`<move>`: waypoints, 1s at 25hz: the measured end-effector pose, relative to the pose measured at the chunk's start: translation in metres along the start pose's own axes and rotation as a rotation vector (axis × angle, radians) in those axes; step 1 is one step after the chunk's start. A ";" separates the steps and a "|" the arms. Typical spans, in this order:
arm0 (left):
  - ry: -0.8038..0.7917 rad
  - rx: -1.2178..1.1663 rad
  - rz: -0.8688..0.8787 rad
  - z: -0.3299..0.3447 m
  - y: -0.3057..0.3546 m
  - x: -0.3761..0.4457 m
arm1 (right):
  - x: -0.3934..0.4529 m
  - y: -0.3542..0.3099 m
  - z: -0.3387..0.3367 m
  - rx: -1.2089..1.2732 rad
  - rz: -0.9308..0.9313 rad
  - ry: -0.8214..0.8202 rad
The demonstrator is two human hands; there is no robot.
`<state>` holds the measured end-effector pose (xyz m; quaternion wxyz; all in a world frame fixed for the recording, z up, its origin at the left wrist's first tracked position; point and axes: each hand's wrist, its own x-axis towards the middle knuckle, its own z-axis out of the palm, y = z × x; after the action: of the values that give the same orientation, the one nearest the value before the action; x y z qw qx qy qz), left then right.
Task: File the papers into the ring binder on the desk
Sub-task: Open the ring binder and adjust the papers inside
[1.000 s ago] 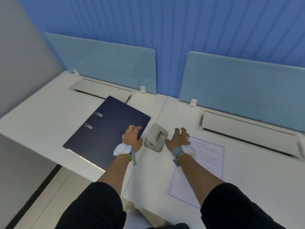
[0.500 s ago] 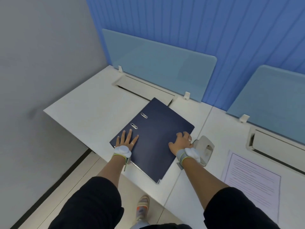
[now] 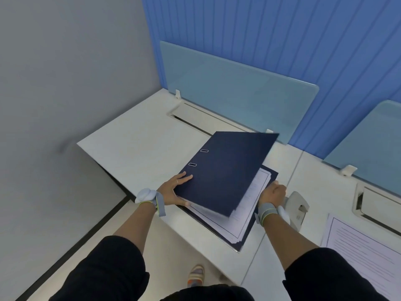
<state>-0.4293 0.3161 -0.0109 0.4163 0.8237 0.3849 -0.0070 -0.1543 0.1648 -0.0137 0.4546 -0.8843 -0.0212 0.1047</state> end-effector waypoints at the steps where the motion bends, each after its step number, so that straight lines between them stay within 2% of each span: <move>1: 0.000 -0.092 -0.024 -0.003 -0.005 0.000 | -0.002 0.002 0.003 -0.018 0.021 -0.085; 3: 0.040 -0.328 -0.083 -0.008 -0.013 -0.005 | -0.010 0.004 0.016 -0.167 0.007 -0.303; 7: 0.393 -0.702 -0.449 -0.010 -0.015 -0.014 | -0.034 -0.004 0.042 -0.621 -0.121 -0.708; 9: 0.481 -0.812 -0.598 -0.015 -0.019 -0.008 | -0.048 -0.008 0.054 -0.728 -0.161 -0.804; 11: 0.547 -0.929 -0.686 -0.017 -0.043 0.013 | -0.055 -0.013 0.060 -0.742 -0.147 -0.825; 14: 0.483 -1.026 -0.763 -0.033 -0.022 0.002 | -0.059 -0.020 0.065 -0.824 -0.160 -0.873; 15: 0.403 -0.965 -0.857 -0.039 -0.014 0.008 | -0.060 -0.022 0.068 -0.855 -0.156 -0.878; 16: 0.286 -0.731 -0.886 -0.044 -0.017 0.015 | -0.063 -0.024 0.072 -0.884 -0.152 -0.870; 17: 0.187 -0.602 -0.874 -0.045 -0.019 0.019 | -0.063 -0.025 0.075 -0.914 -0.167 -0.850; 19: -0.020 -0.550 -0.883 -0.044 -0.012 0.024 | -0.064 -0.027 0.079 -0.997 -0.211 -0.846; 25: -0.158 -0.631 -0.782 -0.014 0.030 0.060 | -0.059 -0.037 0.081 -1.134 -0.292 -0.852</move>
<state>-0.3722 0.3531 -0.0015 0.6389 0.4492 0.6151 -0.1080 -0.2260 0.2433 -0.0198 -0.1124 -0.8545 -0.3657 0.3514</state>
